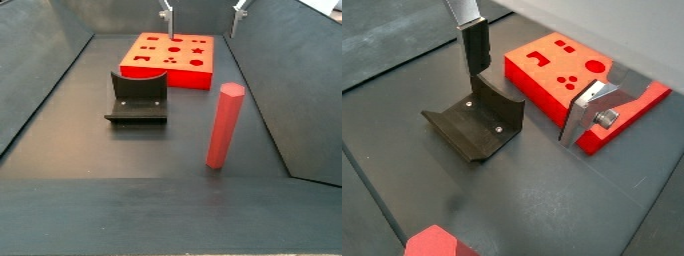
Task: Pick up the hexagon object. Move up. Move to above the board. Insert the hexagon object.
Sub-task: Pick up the hexagon object.
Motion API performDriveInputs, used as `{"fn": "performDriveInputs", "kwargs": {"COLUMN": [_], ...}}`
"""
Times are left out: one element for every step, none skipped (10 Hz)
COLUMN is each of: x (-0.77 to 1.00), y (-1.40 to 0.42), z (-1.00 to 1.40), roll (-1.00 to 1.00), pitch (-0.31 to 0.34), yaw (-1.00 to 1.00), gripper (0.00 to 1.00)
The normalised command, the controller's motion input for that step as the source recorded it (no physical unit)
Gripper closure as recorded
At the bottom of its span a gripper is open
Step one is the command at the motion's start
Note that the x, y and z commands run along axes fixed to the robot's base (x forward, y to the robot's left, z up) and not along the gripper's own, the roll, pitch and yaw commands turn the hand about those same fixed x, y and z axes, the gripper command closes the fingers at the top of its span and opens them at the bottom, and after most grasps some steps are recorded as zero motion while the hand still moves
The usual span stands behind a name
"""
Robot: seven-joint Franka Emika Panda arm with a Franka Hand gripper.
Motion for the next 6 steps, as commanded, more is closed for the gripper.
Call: {"fn": "performDriveInputs", "kwargs": {"x": [-0.16,-0.29,-0.24,-0.24,-0.24,-0.25], "y": [0.31,0.69,0.62,0.62,0.62,0.61], "z": [-0.15,-0.3,-0.3,-0.31,-0.33,-0.34], "roll": [-0.07,-0.03,0.0,0.0,0.0,0.0], "pitch": [-0.034,-0.013,-0.037,-0.046,-0.059,-0.067], "yaw": [0.0,0.51,0.59,0.6,0.61,0.63], "gripper": [0.0,0.0,0.0,0.0,0.0,0.0]}}
